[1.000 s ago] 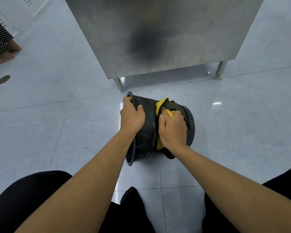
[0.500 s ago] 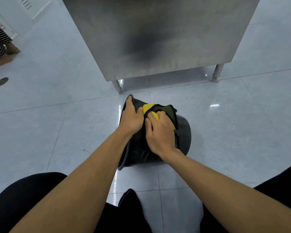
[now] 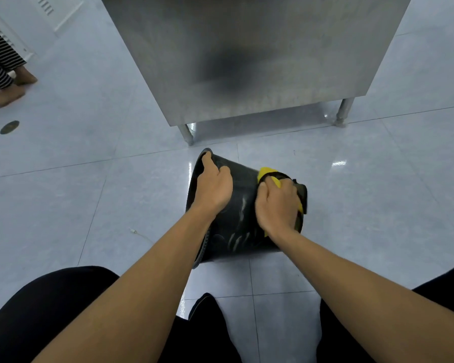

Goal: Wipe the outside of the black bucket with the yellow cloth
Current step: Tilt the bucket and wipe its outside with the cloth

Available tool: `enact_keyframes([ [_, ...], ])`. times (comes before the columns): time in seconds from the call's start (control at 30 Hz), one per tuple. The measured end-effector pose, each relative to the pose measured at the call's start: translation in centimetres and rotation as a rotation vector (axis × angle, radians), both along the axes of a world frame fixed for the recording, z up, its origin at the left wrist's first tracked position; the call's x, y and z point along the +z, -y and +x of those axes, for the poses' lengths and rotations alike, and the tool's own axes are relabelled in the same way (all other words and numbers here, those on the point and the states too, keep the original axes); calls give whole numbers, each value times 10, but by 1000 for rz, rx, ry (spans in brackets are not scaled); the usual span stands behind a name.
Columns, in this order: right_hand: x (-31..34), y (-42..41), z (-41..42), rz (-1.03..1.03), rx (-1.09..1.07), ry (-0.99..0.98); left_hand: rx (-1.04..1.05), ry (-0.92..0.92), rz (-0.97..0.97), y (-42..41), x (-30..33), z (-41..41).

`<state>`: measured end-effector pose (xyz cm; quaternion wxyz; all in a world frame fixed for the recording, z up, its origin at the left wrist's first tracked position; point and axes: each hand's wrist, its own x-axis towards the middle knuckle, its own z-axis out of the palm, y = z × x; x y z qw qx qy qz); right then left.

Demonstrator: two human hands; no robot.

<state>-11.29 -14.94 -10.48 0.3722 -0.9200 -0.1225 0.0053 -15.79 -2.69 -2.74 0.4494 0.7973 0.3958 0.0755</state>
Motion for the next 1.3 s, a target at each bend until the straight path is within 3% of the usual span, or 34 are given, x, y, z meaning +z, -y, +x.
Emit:
enact_keyframes([
  [0.17, 19, -30, -33, 230, 290, 184, -54, -7, -41, -9, 2, 4],
  [0.27, 5, -18, -22, 145, 308, 227, -39, 24, -17, -11, 3, 2],
  [0.37, -22, 12, -1, -47, 141, 12, 21, 51, -25, -15, 3, 1],
  [0.43, -35, 28, 12, -87, 41, -138, 27, 53, -36, -13, 4, 1],
  [0.53, -36, 26, 16, -72, 5, -209, 6, 41, -2, -7, 4, 3],
  [0.67, -17, 7, -1, 42, 107, -92, 22, 63, 7, -3, 1, 5],
  [0.8, 0, -17, -29, 181, 343, 76, 62, 107, 22, -8, 1, 8],
  [0.93, -12, -6, -32, 99, 459, 196, 17, 73, 21, -10, -1, 10],
  [1.03, -19, 3, -20, -30, 341, 122, 10, 63, 9, -14, -2, 10],
  [1.3, -27, 24, 22, -112, -24, -261, 42, 39, -41, -9, -6, 8],
])
